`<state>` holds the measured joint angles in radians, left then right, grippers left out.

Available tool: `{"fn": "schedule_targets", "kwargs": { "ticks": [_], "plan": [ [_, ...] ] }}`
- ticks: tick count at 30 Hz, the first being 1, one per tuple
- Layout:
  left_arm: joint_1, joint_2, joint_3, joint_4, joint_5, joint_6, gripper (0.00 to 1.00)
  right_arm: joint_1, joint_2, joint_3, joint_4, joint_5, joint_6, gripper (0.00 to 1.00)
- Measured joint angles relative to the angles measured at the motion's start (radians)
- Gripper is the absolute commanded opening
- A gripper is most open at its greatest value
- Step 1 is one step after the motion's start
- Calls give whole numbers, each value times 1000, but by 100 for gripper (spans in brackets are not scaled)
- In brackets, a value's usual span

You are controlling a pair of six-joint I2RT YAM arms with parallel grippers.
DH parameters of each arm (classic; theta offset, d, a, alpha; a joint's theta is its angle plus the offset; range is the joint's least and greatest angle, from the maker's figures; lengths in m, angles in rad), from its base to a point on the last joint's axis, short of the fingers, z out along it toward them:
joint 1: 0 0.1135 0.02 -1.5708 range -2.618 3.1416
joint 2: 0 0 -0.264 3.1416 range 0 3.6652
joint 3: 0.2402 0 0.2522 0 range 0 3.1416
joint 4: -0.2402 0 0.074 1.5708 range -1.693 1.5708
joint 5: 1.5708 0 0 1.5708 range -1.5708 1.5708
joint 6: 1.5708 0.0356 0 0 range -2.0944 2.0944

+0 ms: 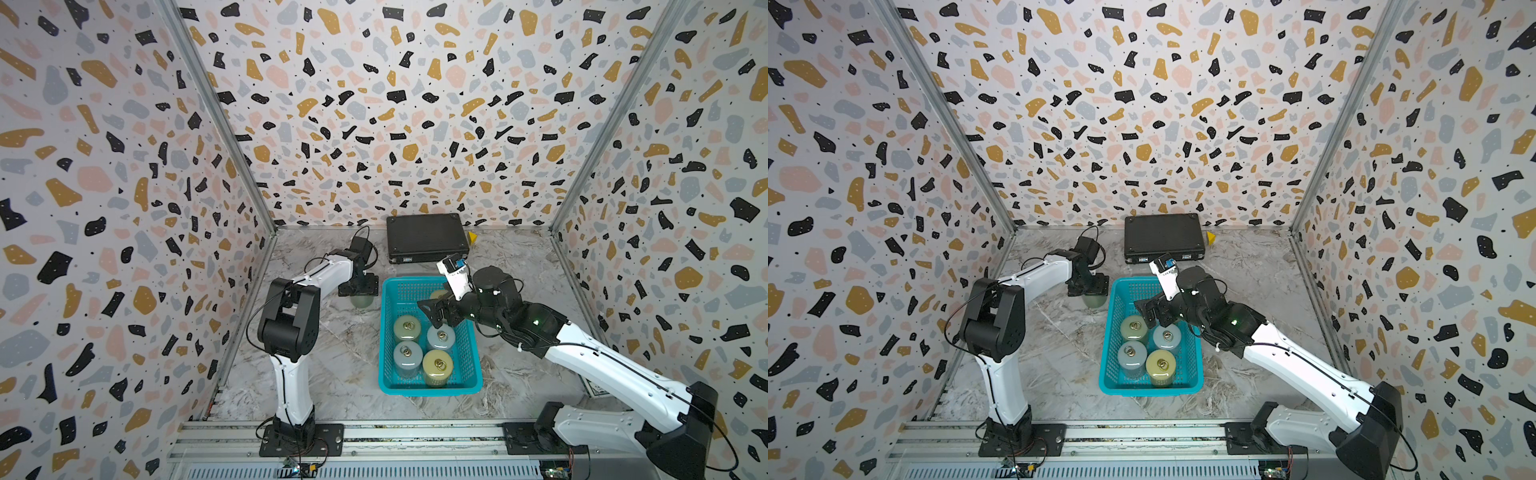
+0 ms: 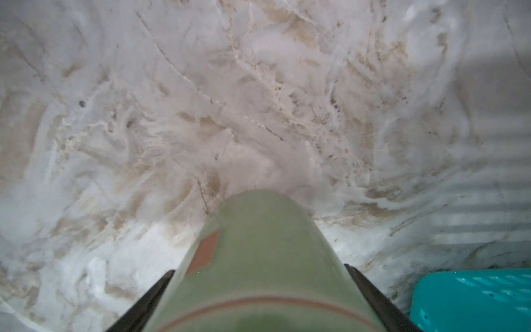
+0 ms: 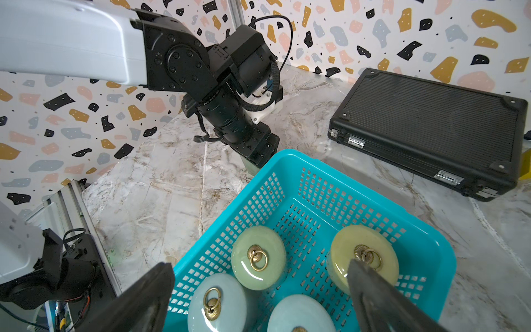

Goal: Take the tea canister out of the basket
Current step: Place the tea canister at the center of the board.

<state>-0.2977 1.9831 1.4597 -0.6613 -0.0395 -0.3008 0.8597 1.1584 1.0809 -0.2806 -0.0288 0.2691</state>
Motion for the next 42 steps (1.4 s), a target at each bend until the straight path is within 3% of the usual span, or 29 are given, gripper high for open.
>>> {"fn": "schedule_targets", "kwargs": {
  "ticks": [10, 13, 23, 35, 42],
  "plan": [
    [2, 3, 7, 3, 5, 2, 91, 0, 0, -1, 0, 0, 3, 99],
    [2, 3, 9, 11, 6, 0, 100, 0, 0, -1, 0, 0, 4, 99],
    [2, -39, 9, 3, 16, -7, 100, 0, 0, -1, 0, -1, 11, 99],
    [2, -298, -14, -50, 48, -39, 100, 0, 0, -1, -6, 23, 26, 99],
    [2, -526, -162, -48, 196, -81, 100, 0, 12, -1, -68, 101, 57, 99]
  ]
}}
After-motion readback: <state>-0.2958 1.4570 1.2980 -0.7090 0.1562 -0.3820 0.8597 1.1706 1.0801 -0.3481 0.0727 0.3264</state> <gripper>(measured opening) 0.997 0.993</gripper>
